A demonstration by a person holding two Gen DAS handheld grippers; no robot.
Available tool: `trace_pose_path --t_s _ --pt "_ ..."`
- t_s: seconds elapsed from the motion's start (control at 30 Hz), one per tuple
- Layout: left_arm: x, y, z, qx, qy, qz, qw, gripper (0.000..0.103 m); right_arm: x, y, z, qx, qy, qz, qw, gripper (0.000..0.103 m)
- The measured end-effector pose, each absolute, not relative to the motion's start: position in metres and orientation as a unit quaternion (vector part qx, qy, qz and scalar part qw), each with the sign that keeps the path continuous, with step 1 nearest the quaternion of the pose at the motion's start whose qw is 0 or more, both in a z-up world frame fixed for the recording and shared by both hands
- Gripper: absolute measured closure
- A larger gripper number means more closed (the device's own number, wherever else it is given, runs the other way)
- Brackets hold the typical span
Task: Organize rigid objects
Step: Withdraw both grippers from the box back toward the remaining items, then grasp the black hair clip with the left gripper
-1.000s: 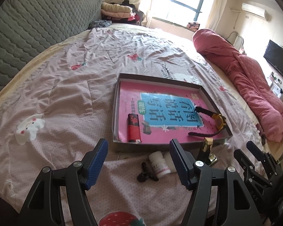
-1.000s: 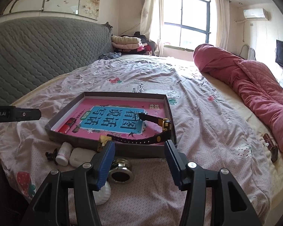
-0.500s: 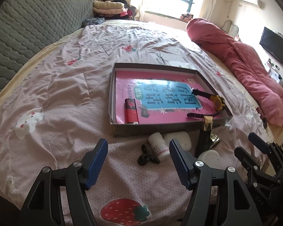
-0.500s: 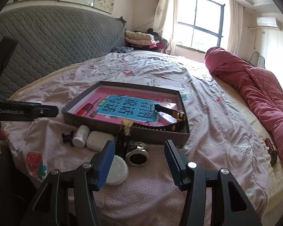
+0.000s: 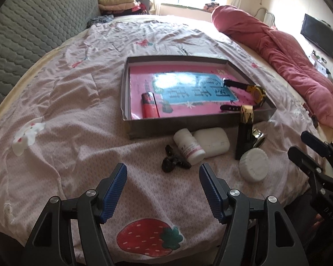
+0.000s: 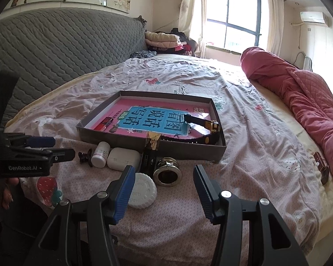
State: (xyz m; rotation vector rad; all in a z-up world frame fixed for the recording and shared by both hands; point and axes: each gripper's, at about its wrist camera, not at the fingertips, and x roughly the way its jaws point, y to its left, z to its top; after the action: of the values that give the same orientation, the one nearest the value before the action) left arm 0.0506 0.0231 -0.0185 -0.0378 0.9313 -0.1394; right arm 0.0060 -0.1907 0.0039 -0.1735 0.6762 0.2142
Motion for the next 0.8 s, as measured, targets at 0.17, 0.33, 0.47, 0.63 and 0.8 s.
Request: trace_pose_path --t_s 0.17,0.33,0.47,0.63,0.8 --pt "0.053 0.025 -0.028 -0.016 0.458 -0.068 0.886 0.034 0.007 -0.19 0.001 -0.085 0.338 0.105 0.931 0.049" --pt "0.057 0.027 -0.034 -0.016 0.46 -0.076 0.884 0.034 0.01 -0.19 -0.003 -0.083 0.346 0.109 0.928 0.049" --pt "0.063 0.03 -0.038 -0.016 0.463 -0.085 0.882 0.034 0.014 -0.19 -0.006 -0.081 0.353 0.11 0.926 0.049" --pt "0.071 0.03 -0.045 0.001 0.465 -0.092 0.881 0.036 0.018 -0.193 -0.011 -0.072 0.364 0.111 0.922 0.049" --pt "0.078 0.028 -0.052 0.014 0.469 -0.103 0.877 0.044 0.022 -0.192 -0.015 -0.067 0.372 0.114 0.919 0.049"
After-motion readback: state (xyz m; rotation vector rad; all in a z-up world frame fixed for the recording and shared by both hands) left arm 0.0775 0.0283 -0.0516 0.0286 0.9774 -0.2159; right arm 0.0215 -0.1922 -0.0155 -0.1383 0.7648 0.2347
